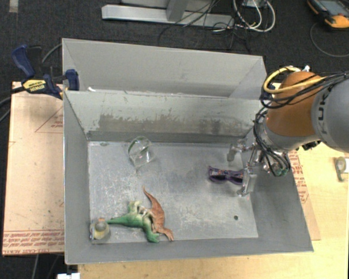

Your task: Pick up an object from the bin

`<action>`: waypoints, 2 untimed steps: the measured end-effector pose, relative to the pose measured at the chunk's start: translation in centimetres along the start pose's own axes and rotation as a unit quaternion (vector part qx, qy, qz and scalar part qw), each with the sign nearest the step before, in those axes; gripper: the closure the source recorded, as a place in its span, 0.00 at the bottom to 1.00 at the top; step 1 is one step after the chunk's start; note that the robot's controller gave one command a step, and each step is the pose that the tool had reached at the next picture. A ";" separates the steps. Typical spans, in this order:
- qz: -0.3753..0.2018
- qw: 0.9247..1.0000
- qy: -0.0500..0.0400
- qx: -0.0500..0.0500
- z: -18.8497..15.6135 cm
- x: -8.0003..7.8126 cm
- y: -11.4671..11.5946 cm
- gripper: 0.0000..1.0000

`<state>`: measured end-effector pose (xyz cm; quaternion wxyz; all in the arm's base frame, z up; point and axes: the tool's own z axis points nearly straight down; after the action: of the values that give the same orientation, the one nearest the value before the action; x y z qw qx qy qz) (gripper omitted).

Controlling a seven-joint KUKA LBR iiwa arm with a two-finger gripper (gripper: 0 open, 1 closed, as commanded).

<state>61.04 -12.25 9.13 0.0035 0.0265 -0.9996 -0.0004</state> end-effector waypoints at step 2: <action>0.134 0.991 -0.013 -0.002 0.9 0.3 6.5 1.00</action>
Offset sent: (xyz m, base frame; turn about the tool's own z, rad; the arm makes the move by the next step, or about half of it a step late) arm 0.0000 0.0000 0.0000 0.0000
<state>60.34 -5.78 8.25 -0.0092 -0.1075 -0.9942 -0.0022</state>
